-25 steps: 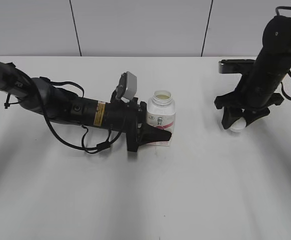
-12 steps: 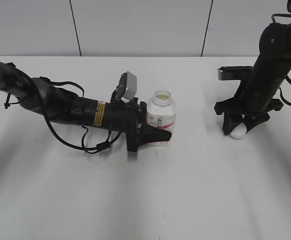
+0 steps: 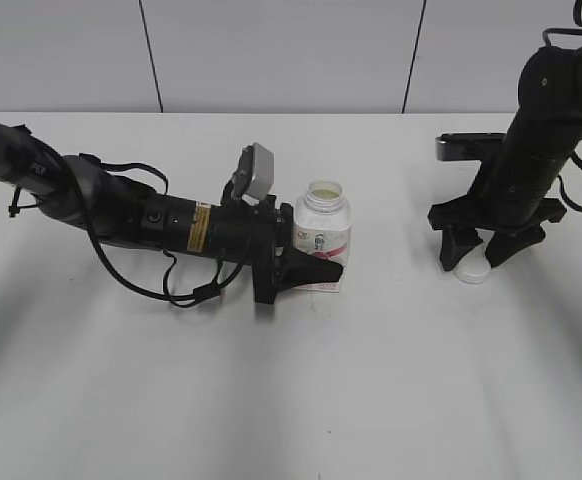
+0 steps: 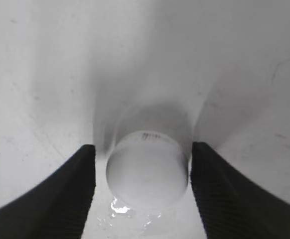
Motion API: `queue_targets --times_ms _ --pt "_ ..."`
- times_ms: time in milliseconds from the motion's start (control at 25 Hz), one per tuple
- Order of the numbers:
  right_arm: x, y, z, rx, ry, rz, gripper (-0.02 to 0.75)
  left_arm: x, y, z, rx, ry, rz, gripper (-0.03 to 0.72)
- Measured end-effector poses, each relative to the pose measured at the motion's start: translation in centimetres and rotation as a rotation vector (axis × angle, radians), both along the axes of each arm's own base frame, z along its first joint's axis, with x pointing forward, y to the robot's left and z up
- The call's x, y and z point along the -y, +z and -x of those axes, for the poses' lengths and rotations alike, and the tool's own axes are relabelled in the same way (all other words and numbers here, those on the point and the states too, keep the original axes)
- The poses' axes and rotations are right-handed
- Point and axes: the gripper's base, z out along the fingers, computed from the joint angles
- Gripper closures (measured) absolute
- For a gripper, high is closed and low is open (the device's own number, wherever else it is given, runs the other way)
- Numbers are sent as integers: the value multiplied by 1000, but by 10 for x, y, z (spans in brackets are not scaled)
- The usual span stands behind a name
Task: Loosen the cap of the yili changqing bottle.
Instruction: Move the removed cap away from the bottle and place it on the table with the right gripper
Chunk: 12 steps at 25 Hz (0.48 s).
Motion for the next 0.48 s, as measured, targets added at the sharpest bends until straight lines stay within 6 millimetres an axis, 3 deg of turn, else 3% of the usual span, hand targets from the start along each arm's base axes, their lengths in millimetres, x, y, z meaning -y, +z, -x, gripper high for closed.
queue_targets --times_ms 120,280,480 --pt "0 0 0 -1 -8 0 174 0 0 0 0 1 0 294" --pt "-1 1 0 -16 -23 -7 173 0 0 0 0 1 0 294" --pt "-3 17 -6 -43 -12 -16 173 0 0 0 0 1 0 294"
